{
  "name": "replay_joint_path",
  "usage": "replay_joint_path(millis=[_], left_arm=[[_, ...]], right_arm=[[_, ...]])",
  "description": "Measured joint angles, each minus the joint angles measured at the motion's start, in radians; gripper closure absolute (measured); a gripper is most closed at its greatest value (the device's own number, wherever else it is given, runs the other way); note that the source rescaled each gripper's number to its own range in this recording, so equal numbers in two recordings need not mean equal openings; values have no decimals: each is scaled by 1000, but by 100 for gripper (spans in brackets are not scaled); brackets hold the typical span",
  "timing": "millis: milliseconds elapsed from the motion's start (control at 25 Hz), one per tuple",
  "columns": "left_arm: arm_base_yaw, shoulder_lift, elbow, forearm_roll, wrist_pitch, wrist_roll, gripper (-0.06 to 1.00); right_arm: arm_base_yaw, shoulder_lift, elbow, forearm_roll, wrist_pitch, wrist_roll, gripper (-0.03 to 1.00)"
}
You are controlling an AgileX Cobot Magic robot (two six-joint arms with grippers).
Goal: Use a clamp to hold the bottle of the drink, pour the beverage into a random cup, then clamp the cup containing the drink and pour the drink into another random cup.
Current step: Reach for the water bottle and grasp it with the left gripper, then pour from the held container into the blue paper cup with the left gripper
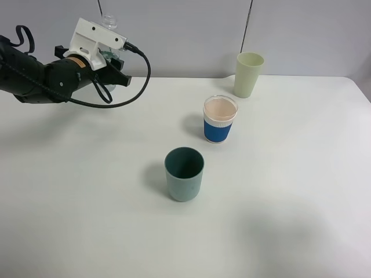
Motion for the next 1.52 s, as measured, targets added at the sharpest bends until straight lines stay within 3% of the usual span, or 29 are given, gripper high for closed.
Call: replay_joint_path(millis=[440,640,1040,1520], left_arm=[[-190,-150,49,-395,21,516,92],[-278,-170,49,-530,9,710,92],[-400,-170,49,-721,-34,1030,92],[-424,-147,-16,-787,-48,1284,92]], right_arm=[[0,0,0,0,0,0,27],[0,0,0,0,0,0,27],[0,0,0,0,0,0,27],[0,0,0,0,0,0,27]])
